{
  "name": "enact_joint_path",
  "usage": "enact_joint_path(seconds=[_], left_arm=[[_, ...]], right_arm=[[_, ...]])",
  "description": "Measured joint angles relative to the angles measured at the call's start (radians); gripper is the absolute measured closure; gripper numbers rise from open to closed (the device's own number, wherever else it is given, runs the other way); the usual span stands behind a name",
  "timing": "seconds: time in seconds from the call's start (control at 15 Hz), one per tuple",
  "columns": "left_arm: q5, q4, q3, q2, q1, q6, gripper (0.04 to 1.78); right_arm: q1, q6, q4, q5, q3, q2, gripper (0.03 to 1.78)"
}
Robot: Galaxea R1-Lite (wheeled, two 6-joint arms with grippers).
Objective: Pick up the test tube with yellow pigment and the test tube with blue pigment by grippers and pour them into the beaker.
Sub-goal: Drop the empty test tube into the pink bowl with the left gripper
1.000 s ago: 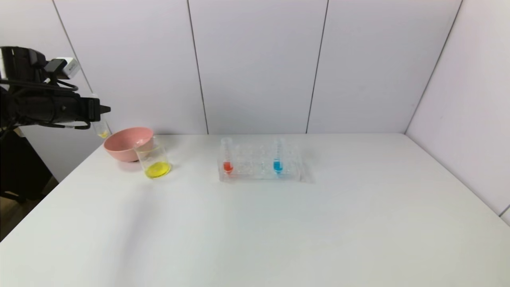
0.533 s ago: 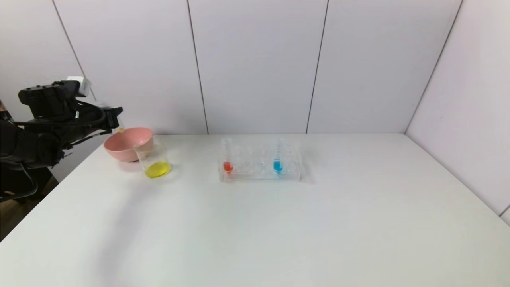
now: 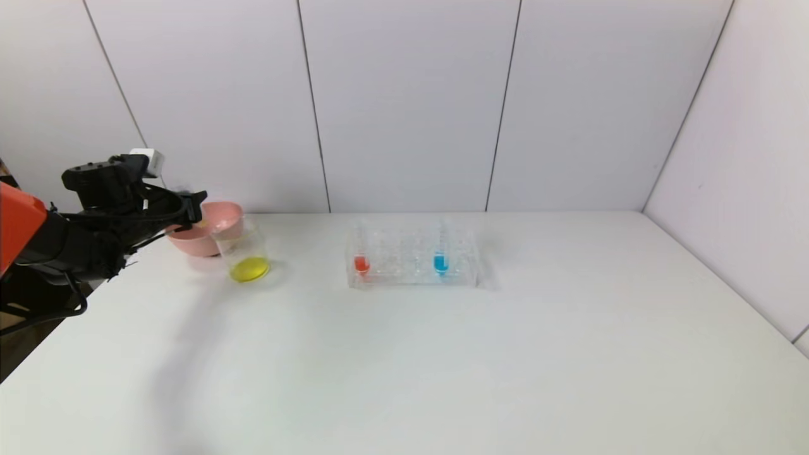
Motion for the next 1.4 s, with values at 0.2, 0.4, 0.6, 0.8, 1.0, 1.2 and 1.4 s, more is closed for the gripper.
enact_joint_path(seconds=[0.2, 0.4, 0.6, 0.8, 1.0, 1.2, 1.4], left_arm=[[0.0, 0.003, 0.006, 0.01, 0.0, -0.001, 1.27], [0.0, 0.006, 0.023, 0.013, -0.001, -0.004, 1.02], [0.0, 0.003, 0.031, 0.013, -0.001, -0.004, 0.54], [0.0, -0.002, 0.036, 0.011, -0.002, -0.004, 0.19], [0.0, -0.008, 0.049, -0.006, -0.002, -0.004, 0.04], [-0.004, -0.002, 0.073, -0.067, -0.002, -0.004, 0.04], [-0.013, 0.053, 0.091, -0.188, -0.001, -0.008, 0.04]], right_arm=[[0.0, 0.0, 0.0, 0.0, 0.0, 0.0, 0.1], [0.0, 0.0, 0.0, 0.0, 0.0, 0.0, 0.1], [0.0, 0.0, 0.0, 0.0, 0.0, 0.0, 0.1], [0.0, 0.0, 0.0, 0.0, 0.0, 0.0, 0.1], [0.0, 0.0, 0.0, 0.0, 0.0, 0.0, 0.1], [0.0, 0.0, 0.0, 0.0, 0.0, 0.0, 0.1], [0.0, 0.0, 0.0, 0.0, 0.0, 0.0, 0.1]])
